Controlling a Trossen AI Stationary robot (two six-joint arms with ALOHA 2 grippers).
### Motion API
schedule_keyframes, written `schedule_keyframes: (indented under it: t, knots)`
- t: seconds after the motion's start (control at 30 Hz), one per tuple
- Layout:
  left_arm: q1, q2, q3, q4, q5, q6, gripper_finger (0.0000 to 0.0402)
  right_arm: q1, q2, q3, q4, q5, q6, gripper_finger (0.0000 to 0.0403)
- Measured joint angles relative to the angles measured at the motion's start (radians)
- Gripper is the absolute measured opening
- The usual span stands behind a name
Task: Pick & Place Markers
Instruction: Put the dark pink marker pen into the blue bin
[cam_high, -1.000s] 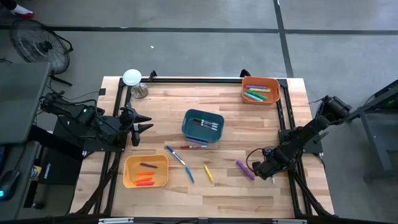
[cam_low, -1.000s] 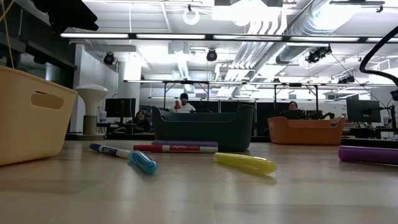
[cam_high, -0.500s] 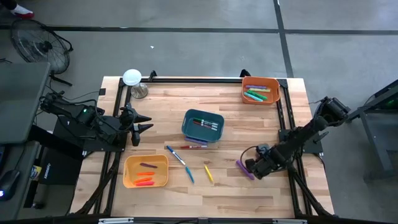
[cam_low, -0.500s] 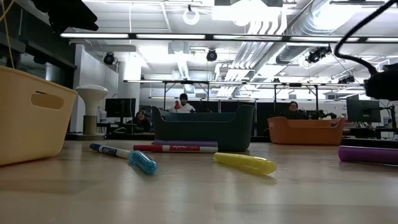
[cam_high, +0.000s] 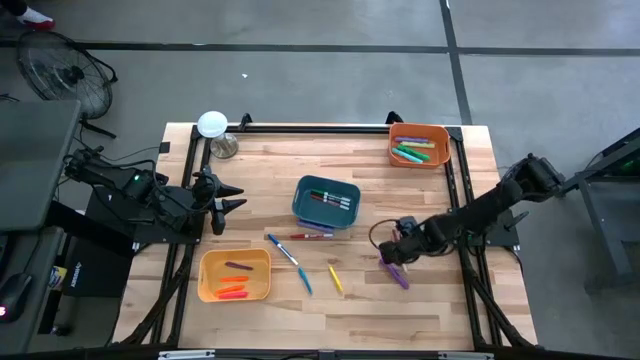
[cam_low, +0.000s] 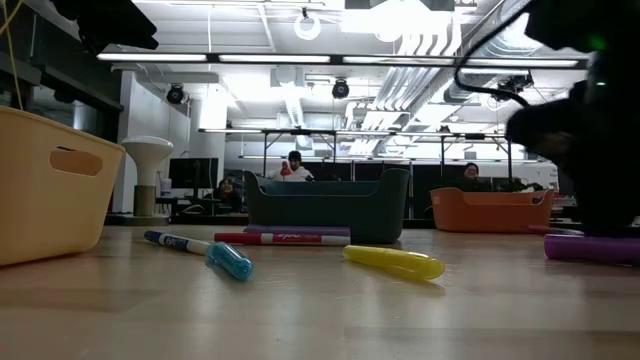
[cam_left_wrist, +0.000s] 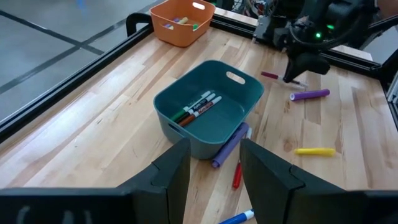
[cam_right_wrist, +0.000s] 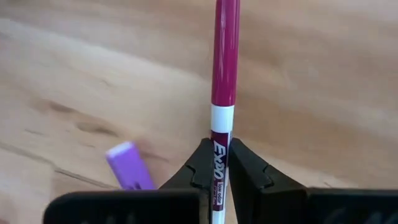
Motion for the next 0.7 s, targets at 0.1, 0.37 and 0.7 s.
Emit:
schedule_keyframes:
  t: [0.1,0.37,0.7]
  knots:
    - [0.000,0.000,0.000,0.000,0.000,-0.006,0.0137,-0.058,-0.048,0.000,-0.006,0.021,-0.075,0.0017]
    - [0.000,0.000,0.000,0.000,0.000,-0.014,0.0137,-0.241,-0.212,0.000,0.058,0.069,-0.355,0.0016]
    - [0.000,0.000,0.000,0.028,-0.011,-0.015,0.0137,-0.468,-0.254,0.079,0.242,-0.066,-0.702,0.0015]
